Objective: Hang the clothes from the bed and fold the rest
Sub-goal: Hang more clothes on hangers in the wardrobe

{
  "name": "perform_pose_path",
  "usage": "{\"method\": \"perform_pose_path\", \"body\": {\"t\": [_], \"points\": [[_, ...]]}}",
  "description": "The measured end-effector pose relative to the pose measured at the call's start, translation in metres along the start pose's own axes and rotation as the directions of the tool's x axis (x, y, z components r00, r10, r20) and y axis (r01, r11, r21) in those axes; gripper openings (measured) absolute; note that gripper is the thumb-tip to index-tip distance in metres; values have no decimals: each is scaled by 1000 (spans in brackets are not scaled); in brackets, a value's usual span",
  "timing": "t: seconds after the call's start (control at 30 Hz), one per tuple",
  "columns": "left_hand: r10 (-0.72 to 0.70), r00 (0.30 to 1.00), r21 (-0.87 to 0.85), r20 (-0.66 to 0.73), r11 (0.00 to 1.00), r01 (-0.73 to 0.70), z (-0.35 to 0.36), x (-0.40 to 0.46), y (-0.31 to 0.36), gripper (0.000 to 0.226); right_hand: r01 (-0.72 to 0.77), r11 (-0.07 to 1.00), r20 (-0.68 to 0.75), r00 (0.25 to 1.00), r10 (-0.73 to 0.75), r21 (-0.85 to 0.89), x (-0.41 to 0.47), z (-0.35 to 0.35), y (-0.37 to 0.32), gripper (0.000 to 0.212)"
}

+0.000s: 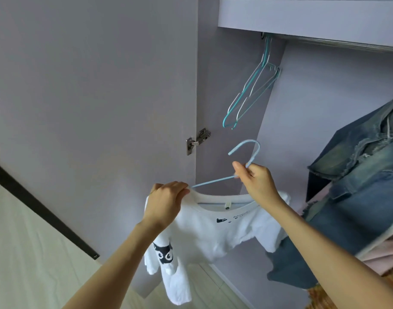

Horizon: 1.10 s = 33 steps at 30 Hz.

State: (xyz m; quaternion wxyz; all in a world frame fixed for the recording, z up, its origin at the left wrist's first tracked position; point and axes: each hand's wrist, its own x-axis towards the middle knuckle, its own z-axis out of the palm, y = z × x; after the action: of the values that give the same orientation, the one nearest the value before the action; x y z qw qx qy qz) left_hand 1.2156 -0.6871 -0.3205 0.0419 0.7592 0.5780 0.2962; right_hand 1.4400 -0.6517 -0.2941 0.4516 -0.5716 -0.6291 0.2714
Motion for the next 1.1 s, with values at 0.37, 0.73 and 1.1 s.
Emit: {"method": "perform_pose_path", "body": {"t": [0.37,0.73,1.1], "points": [[21,989,20,-148,1000,-18,-5,19,-27,17,115,711,300,944,140,-694,-25,-67,75,22],[102,993,-88,67,991,-96,45,104,18,25,-30,698,35,996,79,-716,-74,-135,67,23],[288,934,-200,-213,922,-331,28,157,138,51,-537,648,-539,812,224,-540,-42,-136,36,38]]}}
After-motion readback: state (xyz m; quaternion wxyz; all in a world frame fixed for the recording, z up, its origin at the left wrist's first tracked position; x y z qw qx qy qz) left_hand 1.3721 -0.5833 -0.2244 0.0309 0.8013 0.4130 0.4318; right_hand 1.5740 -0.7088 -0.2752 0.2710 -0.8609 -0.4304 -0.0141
